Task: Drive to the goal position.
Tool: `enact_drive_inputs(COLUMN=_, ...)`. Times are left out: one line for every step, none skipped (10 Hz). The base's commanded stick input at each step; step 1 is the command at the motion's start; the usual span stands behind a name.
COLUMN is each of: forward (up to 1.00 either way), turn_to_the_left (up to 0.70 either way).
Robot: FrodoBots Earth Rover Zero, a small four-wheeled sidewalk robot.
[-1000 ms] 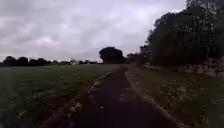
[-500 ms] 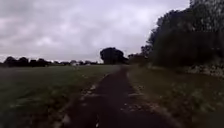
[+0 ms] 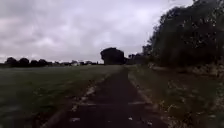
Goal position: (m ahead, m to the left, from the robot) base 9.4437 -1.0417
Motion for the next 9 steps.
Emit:
enact_drive_inputs(forward=0.85, turn_to_the_left=0.00)
enact_drive_inputs(forward=0.85, turn_to_the_left=0.00)
enact_drive_inputs(forward=0.85, turn_to_the_left=0.00)
enact_drive_inputs(forward=0.85, turn_to_the_left=0.00)
enact_drive_inputs(forward=0.85, turn_to_the_left=0.00)
enact_drive_inputs(forward=0.85, turn_to_the_left=0.00)
enact_drive_inputs(forward=0.85, turn_to_the_left=0.00)
enact_drive_inputs(forward=0.85, turn_to_the_left=0.00)
enact_drive_inputs(forward=0.85, turn_to_the_left=0.00)
